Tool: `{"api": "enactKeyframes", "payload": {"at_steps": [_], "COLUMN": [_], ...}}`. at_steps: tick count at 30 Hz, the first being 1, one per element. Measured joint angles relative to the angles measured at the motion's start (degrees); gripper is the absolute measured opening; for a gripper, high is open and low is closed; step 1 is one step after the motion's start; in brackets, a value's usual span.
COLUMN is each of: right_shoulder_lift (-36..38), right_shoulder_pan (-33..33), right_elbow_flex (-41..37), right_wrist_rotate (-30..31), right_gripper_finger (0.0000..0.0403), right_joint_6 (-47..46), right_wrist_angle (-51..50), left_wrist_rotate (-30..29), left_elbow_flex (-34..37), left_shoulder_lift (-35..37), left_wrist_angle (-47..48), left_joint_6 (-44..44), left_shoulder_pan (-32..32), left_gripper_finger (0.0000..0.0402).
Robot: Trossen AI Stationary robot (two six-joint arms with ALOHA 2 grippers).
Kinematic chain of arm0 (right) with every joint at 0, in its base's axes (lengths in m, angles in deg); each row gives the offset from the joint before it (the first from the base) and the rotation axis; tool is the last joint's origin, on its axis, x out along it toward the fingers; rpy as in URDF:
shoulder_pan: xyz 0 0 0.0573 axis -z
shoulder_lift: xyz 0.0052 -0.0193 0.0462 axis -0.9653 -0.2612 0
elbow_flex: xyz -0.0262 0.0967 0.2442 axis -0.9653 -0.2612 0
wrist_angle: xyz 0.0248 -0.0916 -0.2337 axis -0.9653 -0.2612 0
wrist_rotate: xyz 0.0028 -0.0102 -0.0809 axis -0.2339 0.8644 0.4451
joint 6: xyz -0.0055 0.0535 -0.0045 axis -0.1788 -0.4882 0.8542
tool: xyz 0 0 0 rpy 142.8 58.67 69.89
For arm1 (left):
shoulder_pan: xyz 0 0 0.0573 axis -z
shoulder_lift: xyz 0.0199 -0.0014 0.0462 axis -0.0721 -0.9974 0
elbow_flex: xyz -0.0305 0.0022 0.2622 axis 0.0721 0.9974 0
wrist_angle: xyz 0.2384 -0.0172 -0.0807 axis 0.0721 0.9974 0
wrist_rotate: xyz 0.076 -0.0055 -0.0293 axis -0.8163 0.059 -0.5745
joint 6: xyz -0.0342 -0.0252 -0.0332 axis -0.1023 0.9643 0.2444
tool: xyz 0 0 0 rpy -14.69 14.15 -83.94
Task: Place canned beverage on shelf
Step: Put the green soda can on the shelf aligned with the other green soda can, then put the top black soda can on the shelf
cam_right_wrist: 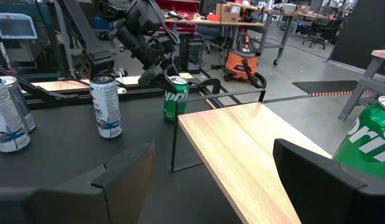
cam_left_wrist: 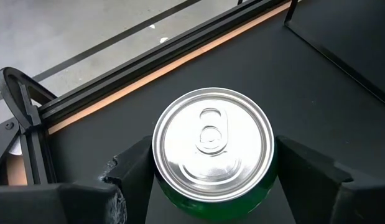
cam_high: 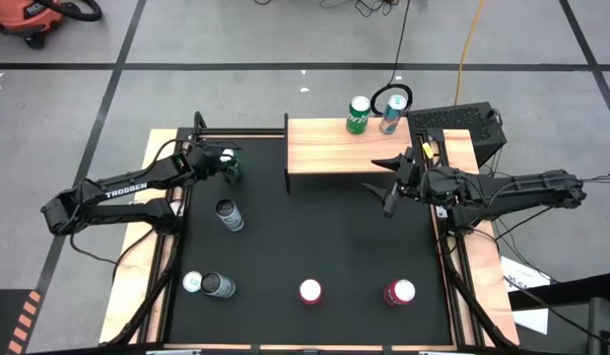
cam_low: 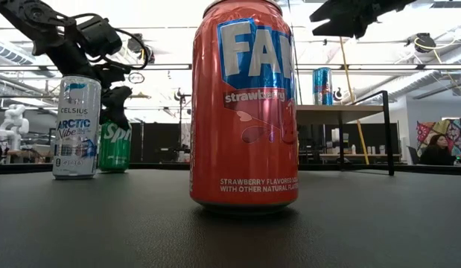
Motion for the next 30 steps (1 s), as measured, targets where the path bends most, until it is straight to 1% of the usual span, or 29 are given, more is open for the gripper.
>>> {"api": "enactKeyframes", "payload": {"at_steps": [2,4,6,10,12,17,20,25,28,30], "right_shoulder_lift": [-0.05,-0.34,-0.81,-1.45,-1.53,-1.51,-1.44,0.15,1.41,1.94], "right_shoulder_pan": [0.0,0.0,0.0,0.0,-0.01,0.0,0.0,0.0,0.0,0.0], "right_elbow_flex": [0.0,0.0,0.0,0.0,0.0,0.0,0.0,0.0,0.0,0.0], "right_wrist_rotate": [0.02,0.0,0.0,0.0,0.0,0.0,0.02,0.28,0.28,0.32], "right_gripper_finger": [0.0313,0.0313,0.0313,0.0313,0.0313,0.0313,0.0313,0.0313,0.0313,0.0313], "right_joint_6": [0.0,-0.01,0.0,-0.36,-0.42,-0.42,0.19,0.9,0.63,0.25], "right_wrist_angle": [-0.14,-0.13,-0.05,0.14,0.08,0.08,0.1,0.58,0.16,-0.56], "left_wrist_rotate": [-0.02,-0.02,0.11,1.83,1.92,0.2,-0.02,-0.28,0.14,2.95], "left_elbow_flex": [0.04,0.05,-0.42,-3.21,-4.83,-9.18,-10.49,-10.73,-10.73,-10.73], "left_shoulder_lift": [-0.02,-0.01,0.1,1.83,3.05,7.38,10.48,14.98,16.09,16.09], "left_wrist_angle": [-0.22,-0.38,0.38,1.68,3.11,6.9,8.52,8.48,8.48,8.48], "left_joint_6": [0.05,0.04,-0.17,-1.28,-1.44,-1.48,-1.48,-0.29,0.54,2.34], "left_shoulder_pan": [0.06,0.06,0.06,0.06,0.27,2.79,6.17,13.59,19.7,24.77], "left_gripper_finger": [0.0275,0.0287,0.031,0.037,0.039,0.0392,0.0392,0.0392,0.0392,0.0392]}}
